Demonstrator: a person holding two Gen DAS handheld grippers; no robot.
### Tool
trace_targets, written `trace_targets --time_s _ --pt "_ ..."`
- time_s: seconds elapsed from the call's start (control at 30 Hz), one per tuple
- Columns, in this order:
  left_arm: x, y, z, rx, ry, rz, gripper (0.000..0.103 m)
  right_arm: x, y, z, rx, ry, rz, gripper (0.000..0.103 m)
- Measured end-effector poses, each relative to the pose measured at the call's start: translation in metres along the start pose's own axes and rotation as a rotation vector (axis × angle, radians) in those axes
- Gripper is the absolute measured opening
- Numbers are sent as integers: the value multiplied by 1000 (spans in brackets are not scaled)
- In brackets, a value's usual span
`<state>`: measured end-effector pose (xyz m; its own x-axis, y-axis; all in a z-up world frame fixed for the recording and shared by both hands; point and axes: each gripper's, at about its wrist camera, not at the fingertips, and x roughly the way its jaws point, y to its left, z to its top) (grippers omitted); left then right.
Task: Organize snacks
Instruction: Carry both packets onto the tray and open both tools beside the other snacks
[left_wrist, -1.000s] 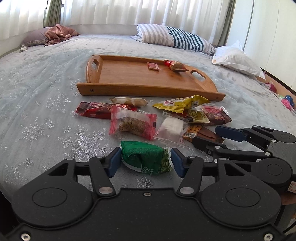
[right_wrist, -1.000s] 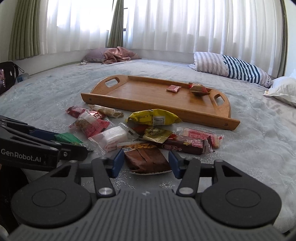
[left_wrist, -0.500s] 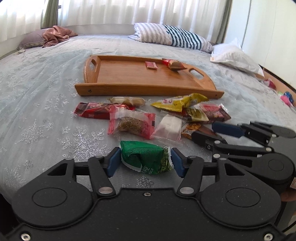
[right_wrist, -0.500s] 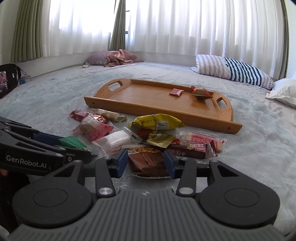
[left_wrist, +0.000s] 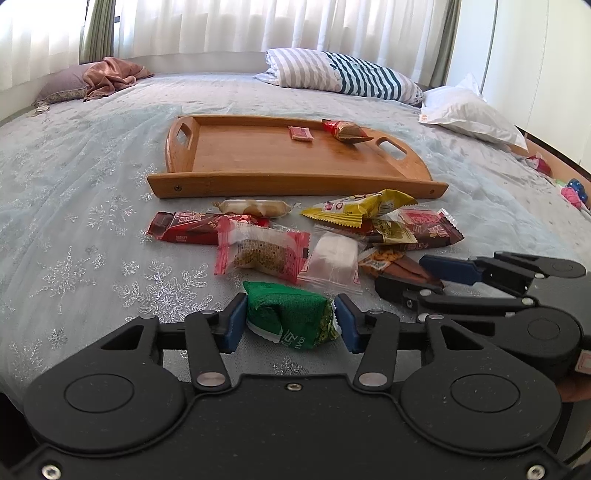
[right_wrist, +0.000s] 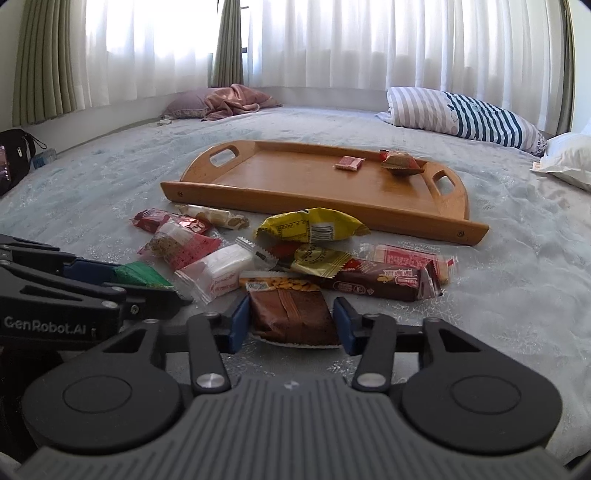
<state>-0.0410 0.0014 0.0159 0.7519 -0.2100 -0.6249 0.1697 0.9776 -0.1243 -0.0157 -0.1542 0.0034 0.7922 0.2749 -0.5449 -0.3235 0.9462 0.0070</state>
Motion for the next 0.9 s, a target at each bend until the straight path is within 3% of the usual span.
trace_targets --time_s 0.23,0.5,0.9 --pt "-7 2 7 -1 -8 -8 46 -16 5 9 -30 -13 22 50" --pt "-18 5 23 -11 -50 -15 46 -33 4 30 -27 -98 16 50" --pt "-25 25 58 -72 -122 -19 46 -19 -21 60 64 -134 -76 50"
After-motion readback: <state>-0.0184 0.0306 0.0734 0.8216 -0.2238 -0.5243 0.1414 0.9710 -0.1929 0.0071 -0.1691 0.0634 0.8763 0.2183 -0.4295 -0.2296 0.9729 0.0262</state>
